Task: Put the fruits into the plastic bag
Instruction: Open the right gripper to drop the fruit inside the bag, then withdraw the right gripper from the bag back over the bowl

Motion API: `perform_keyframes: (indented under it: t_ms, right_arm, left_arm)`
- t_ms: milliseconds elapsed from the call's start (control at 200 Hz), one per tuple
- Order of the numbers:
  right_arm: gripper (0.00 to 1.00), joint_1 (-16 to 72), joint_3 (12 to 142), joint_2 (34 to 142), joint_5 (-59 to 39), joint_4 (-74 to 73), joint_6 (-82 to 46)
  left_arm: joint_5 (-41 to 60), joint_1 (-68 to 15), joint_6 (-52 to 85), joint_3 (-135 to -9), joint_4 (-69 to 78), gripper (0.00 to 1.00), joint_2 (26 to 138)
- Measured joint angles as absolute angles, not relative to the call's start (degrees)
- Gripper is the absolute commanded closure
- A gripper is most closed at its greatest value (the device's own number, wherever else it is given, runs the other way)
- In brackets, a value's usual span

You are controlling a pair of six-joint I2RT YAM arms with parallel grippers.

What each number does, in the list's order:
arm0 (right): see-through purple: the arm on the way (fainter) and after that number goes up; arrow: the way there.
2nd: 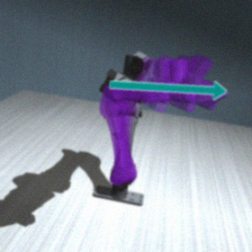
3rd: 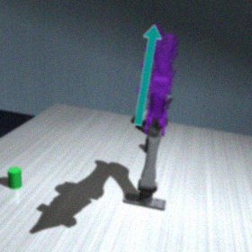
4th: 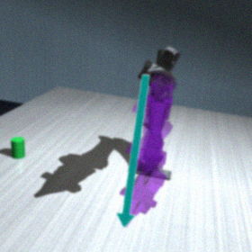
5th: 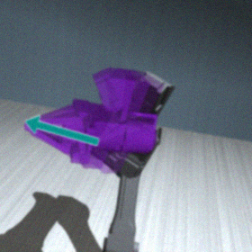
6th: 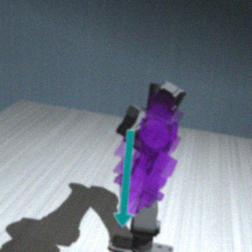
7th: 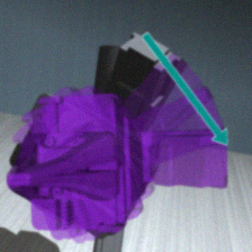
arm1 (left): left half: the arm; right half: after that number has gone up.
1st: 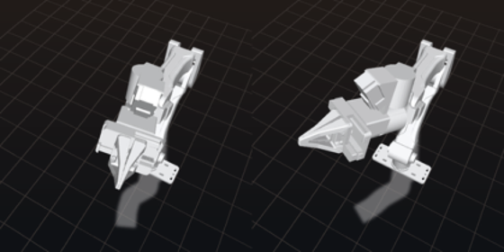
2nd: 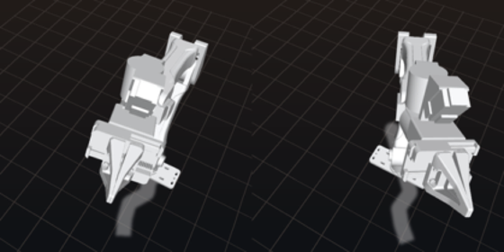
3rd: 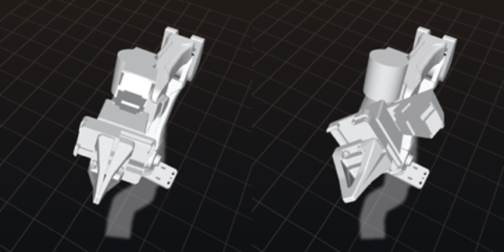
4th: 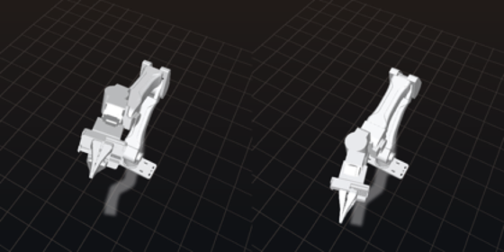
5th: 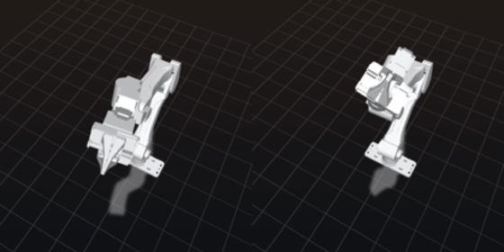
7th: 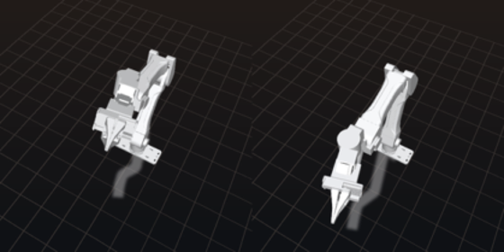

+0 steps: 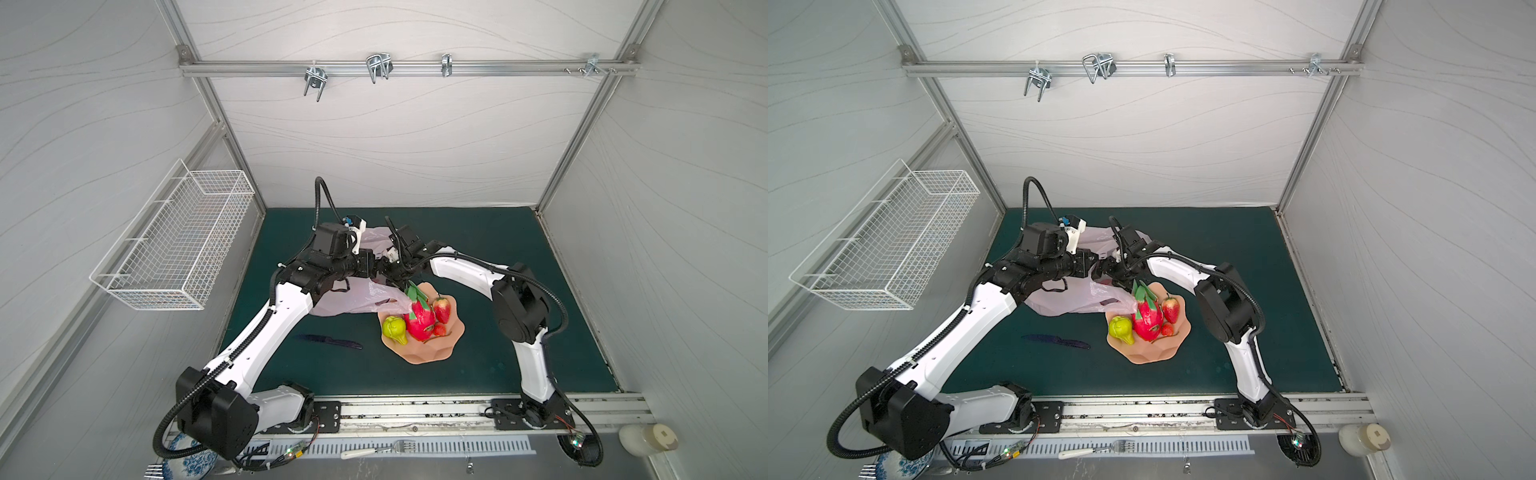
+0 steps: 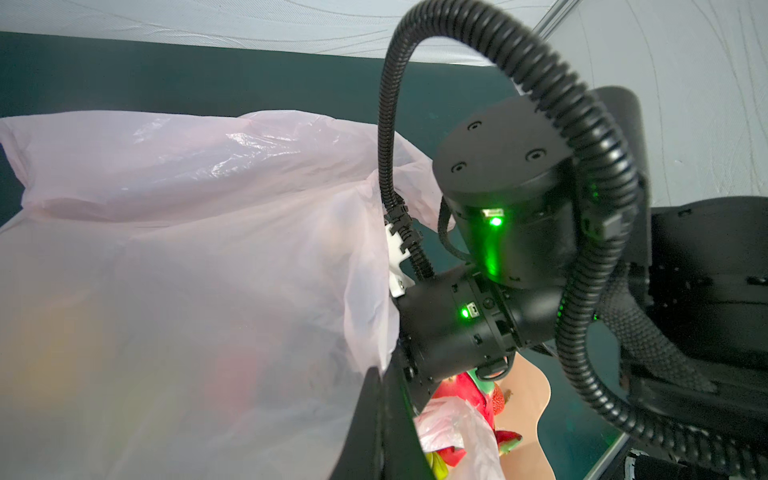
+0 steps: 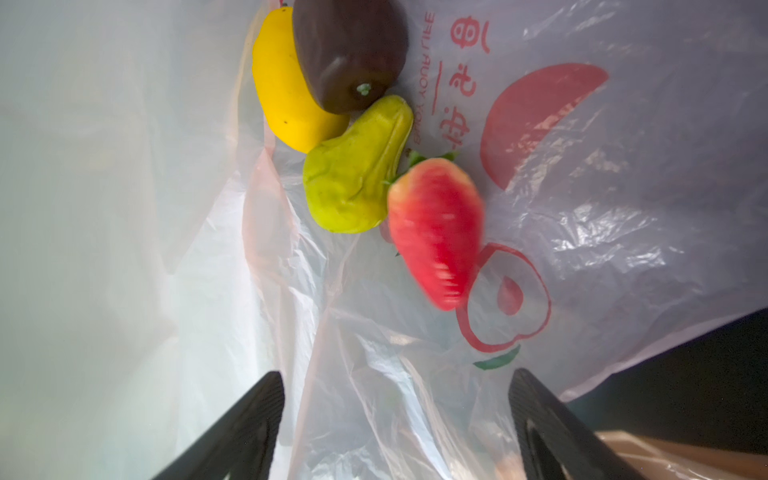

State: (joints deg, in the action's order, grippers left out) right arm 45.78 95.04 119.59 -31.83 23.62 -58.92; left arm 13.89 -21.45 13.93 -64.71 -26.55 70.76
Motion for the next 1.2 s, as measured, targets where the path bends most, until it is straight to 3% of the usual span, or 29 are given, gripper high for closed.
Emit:
perform_keyframes:
  t_ms: [660, 1196]
  right_arm:
    - [0.06, 44.8, 87.8, 108.1, -32.8, 25.5, -53.8]
    - [0.02, 43.0, 79.4, 89.8, -23.5, 35.7, -44.4]
  left_arm:
    - [12.3, -21.5, 14.0, -63.4, -26.7, 1.00, 69.1]
    - [11.4, -21.5, 14.0, -63.2, -27.0, 1.00, 68.3]
